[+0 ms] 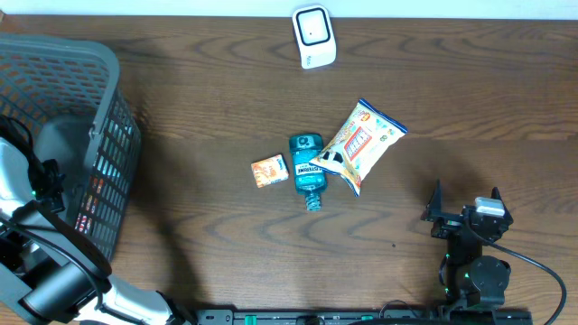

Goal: Scan the item barcode
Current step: 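Grasp the red chocolate bar inside the basket with the left gripper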

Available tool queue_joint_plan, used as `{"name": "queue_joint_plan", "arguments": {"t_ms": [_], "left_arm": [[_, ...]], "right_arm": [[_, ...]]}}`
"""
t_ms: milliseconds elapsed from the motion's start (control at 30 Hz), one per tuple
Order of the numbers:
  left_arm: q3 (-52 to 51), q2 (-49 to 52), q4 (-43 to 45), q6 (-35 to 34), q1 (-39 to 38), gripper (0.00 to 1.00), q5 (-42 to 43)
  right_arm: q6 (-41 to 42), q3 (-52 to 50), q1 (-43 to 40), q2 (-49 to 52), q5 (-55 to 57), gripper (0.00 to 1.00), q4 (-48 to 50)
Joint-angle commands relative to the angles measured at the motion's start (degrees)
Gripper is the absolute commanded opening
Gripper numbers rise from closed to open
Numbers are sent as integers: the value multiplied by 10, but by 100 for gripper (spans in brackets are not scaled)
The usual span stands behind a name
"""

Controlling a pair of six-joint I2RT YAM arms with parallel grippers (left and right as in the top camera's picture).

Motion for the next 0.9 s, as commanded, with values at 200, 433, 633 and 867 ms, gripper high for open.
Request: {"name": "queue_joint_plan", "arguments": {"t_ms": [200,433,633,867], "left_arm": [[-48,5,-12,-161,-5,98,74],[-153,5,141,-167,-17,98,76],[-239,5,262,-164,-17,98,59],[-263,5,271,-164,-16,8,56]], "right_arm": [[-9,-1,3,-3,5,99,-1],[-9,-1,3,-3,5,99,-1],[-9,-1,3,-3,5,99,-1],[-9,-1,3,-3,5,99,-1]]}}
